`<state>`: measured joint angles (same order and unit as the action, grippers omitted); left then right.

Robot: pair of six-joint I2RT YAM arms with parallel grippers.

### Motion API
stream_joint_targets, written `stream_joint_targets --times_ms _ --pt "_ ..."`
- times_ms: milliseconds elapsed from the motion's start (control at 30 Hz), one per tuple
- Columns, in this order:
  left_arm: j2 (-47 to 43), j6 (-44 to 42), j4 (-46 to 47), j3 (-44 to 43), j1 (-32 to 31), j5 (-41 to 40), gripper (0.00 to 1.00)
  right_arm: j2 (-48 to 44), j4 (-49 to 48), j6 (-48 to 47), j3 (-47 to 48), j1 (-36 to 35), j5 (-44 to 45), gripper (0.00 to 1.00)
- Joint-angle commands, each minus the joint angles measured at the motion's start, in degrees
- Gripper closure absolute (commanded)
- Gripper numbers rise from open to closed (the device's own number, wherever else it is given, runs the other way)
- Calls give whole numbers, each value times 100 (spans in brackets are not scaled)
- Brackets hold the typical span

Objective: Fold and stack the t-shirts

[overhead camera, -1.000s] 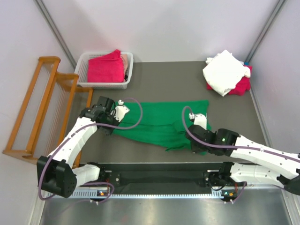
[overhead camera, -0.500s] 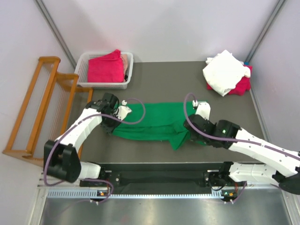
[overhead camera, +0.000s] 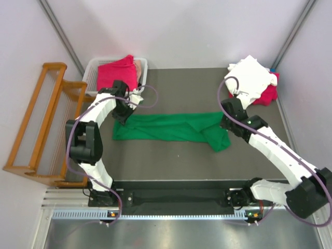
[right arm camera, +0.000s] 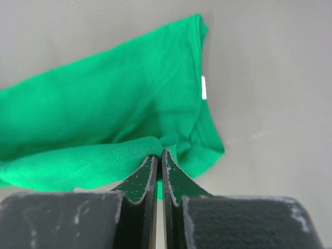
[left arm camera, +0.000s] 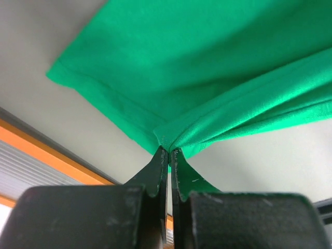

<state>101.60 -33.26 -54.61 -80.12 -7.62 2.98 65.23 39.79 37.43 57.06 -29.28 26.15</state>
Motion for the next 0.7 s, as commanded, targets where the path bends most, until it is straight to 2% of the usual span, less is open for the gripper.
stream_joint_targets --times_ms 0,67,200,233,367,467,633,667 --pt "210 -190 38 -381 32 -184 100 542 -893 -333 218 396 -294 100" --pt "281 -164 12 -443 32 -202 100 894 -1131 -359 244 492 -382 100" --pt "255 -94 64 -330 32 -237 75 1517 -1482 -412 384 651 -602 100" --pt "203 -93 117 -277 32 -246 73 1789 -1544 -429 429 677 -602 100" --pt "18 -102 345 162 32 -246 71 2519 -1781 -561 815 809 -725 100" --pt "-114 -76 582 356 32 -246 73 3047 -1756 -684 1386 871 -734 100" --pt "-45 21 829 550 32 -254 74 4049 -1440 -904 2668 1003 -804 100" --pt "-35 38 847 558 32 -246 74 4207 -1134 -913 3105 1064 -839 97"
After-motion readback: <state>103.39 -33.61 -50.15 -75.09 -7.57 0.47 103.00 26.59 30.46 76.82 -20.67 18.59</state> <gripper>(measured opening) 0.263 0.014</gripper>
